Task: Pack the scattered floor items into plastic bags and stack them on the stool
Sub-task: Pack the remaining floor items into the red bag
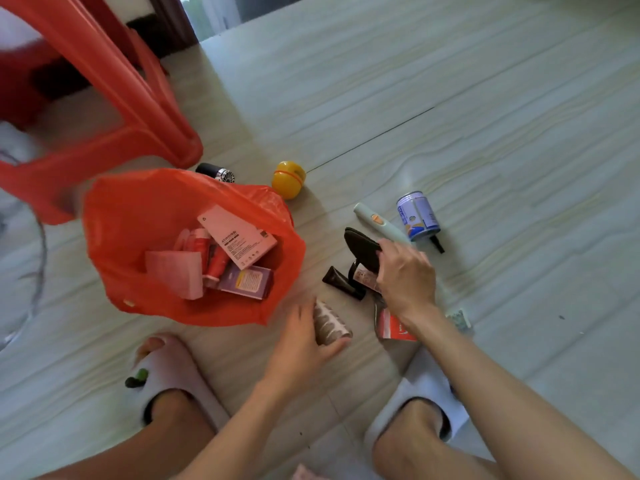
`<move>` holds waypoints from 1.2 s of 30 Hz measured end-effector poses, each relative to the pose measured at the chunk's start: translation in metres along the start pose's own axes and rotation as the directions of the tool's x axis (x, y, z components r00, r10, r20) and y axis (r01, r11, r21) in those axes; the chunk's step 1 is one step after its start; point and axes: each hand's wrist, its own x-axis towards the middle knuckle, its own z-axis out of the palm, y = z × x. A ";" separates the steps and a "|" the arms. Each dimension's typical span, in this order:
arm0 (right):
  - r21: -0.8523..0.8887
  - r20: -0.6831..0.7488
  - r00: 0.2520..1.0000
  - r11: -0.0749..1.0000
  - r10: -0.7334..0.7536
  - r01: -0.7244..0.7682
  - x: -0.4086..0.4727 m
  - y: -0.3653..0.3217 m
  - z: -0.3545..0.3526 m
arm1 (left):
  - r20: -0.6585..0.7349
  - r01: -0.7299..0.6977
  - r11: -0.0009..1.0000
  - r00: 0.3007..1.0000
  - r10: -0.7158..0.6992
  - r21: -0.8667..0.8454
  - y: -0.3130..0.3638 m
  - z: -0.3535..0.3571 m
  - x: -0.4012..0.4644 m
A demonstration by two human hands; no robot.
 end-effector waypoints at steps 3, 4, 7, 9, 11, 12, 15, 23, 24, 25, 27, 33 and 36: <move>-0.039 0.067 0.997 0.998 -0.037 0.040 -0.016 -0.028 -0.022 | -0.224 0.026 0.997 0.974 -0.041 -0.068 -0.014 -0.029 -0.017; -0.033 0.148 0.989 0.999 -0.026 0.031 -0.021 -0.038 -0.025 | -0.272 0.023 0.999 0.962 -0.034 -0.043 -0.019 -0.038 -0.023; 0.066 0.313 0.949 0.997 0.023 -0.046 -0.032 -0.064 -0.029 | -0.353 -0.006 0.987 0.934 0.063 0.161 -0.031 -0.060 -0.038; 0.186 0.350 0.934 0.972 0.072 -0.145 -0.037 -0.084 -0.031 | -0.376 -0.011 0.943 0.916 0.144 0.334 -0.039 -0.073 -0.039; 0.391 0.428 0.891 0.859 0.150 -0.332 -0.035 -0.106 -0.028 | -0.384 0.000 0.885 0.901 0.202 0.465 -0.044 -0.090 -0.034; 0.473 0.476 0.859 0.768 0.190 -0.432 -0.031 -0.118 -0.025 | -0.385 0.005 0.852 0.894 0.231 0.523 -0.048 -0.100 -0.029; 0.547 0.581 0.771 0.577 0.260 -0.607 -0.008 -0.153 0.003 | -0.414 0.068 0.760 0.868 0.274 0.646 -0.061 -0.136 -0.009; 0.593 0.725 0.669 0.344 0.165 -0.728 0.024 -0.192 0.050 | -0.395 0.186 0.748 0.912 0.109 0.637 -0.079 -0.177 0.024; 0.575 0.717 0.680 0.423 0.151 -0.700 0.019 -0.186 0.048 | -0.389 0.165 0.742 0.911 0.138 0.649 -0.080 -0.170 0.021; 0.570 0.707 0.696 0.481 0.127 -0.666 0.013 -0.180 0.042 | -0.388 0.137 0.739 0.904 0.179 0.660 -0.081 -0.161 0.018; 0.568 0.676 0.733 0.581 0.075 -0.583 0.000 -0.161 0.030 | -0.375 0.083 0.751 0.898 0.228 0.655 -0.081 -0.137 0.008; 0.370 0.466 0.883 0.919 -0.058 -0.135 -0.033 -0.075 -0.018 | -0.183 -0.125 0.768 0.936 0.302 0.628 -0.050 -0.063 -0.026; 0.258 0.416 0.908 0.963 -0.041 -0.074 -0.042 -0.031 -0.038 | -0.118 -0.215 0.759 0.926 0.358 0.614 -0.025 -0.043 -0.029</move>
